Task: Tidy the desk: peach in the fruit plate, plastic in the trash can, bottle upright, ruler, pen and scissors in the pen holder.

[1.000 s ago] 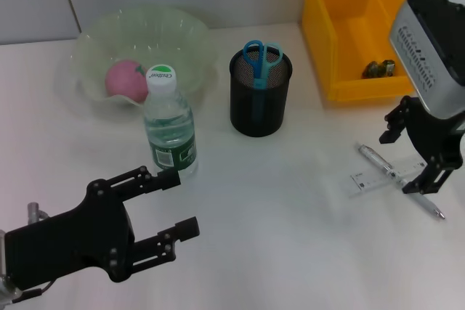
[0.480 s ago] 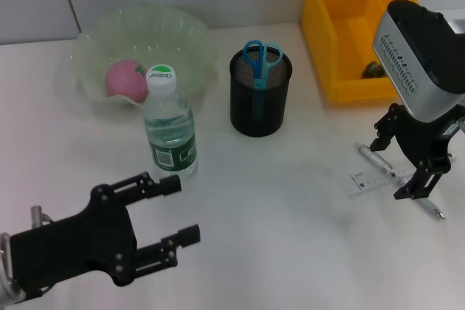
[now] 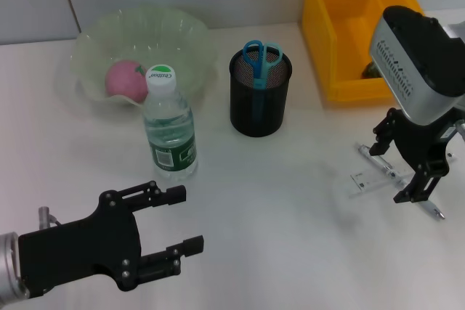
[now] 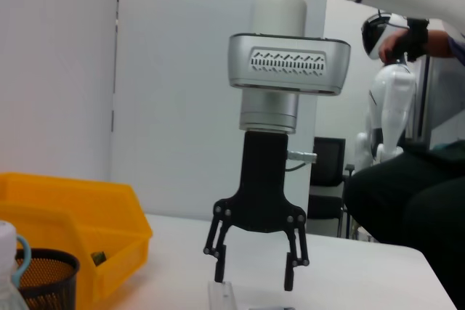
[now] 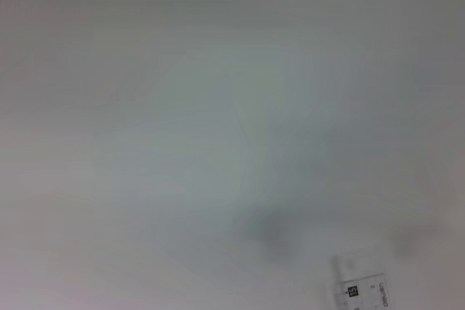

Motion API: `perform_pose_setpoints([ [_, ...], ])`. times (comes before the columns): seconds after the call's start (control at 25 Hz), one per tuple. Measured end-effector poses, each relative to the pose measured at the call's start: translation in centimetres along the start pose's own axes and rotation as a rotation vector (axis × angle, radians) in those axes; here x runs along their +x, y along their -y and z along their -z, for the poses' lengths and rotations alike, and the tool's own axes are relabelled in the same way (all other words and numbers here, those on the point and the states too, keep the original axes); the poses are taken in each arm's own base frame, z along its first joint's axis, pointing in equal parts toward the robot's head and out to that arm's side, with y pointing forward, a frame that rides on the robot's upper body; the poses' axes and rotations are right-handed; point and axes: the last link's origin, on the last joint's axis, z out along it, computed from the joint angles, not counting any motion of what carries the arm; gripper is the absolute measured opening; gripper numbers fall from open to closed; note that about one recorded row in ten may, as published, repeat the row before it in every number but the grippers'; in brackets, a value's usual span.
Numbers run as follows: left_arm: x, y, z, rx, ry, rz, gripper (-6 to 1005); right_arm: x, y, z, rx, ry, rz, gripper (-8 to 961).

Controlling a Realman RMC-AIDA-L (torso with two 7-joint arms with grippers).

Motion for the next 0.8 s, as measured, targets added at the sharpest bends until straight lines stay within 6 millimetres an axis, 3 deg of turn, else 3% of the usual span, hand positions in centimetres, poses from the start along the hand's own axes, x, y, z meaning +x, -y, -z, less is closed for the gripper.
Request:
perform_pose_setpoints([
  [0.8,-0.1,0.4,-0.4,0.003,0.019,0.031,694,-0.1,1.9,-1.9,0.006,-0.007,0.097,834],
])
